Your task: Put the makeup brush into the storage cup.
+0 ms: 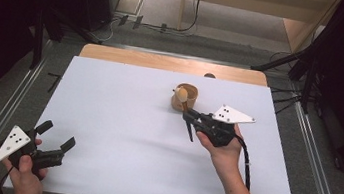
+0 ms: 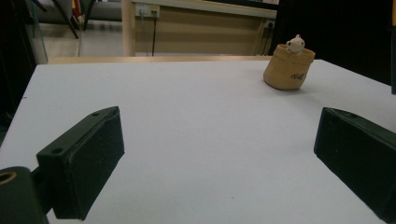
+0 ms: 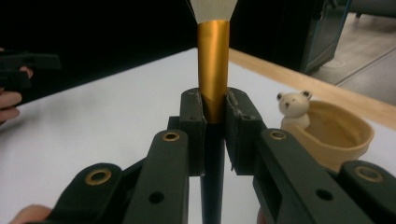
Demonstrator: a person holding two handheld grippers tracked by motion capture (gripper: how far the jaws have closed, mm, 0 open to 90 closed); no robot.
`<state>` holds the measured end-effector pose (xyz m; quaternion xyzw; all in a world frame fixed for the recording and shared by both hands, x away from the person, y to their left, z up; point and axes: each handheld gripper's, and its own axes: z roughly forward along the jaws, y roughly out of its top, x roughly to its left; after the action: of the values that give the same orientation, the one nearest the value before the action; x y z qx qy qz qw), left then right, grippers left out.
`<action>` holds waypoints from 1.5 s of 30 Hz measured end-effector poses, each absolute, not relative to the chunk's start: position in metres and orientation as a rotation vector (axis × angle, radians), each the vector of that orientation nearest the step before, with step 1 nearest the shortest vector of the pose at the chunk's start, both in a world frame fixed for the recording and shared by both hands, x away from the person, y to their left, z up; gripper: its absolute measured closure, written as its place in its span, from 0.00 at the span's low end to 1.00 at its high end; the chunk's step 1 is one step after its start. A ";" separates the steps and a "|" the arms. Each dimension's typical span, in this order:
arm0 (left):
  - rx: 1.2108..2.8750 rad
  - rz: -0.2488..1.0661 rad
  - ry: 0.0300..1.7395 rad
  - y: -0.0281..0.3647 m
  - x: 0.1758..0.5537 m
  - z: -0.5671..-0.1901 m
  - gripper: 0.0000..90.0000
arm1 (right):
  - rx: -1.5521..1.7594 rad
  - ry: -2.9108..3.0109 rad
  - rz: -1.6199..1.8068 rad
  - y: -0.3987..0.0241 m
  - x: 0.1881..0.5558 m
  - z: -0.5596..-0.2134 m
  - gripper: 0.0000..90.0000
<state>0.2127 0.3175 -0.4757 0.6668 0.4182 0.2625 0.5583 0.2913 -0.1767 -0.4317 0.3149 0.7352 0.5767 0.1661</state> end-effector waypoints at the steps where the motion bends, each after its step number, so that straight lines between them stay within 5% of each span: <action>1: 1.573 0.620 0.986 0.317 0.213 -0.476 0.02 | 0.892 2.074 1.644 -0.178 0.292 -0.431 0.89; 45: 1.568 0.624 0.983 0.319 0.213 -0.475 0.02 | 0.987 1.721 1.755 -0.183 0.366 -0.405 0.89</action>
<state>0.2127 0.3190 -0.4751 0.6653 0.4170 0.2646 0.5599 0.3661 -0.1829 -0.4047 0.3614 0.6300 0.6425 0.2441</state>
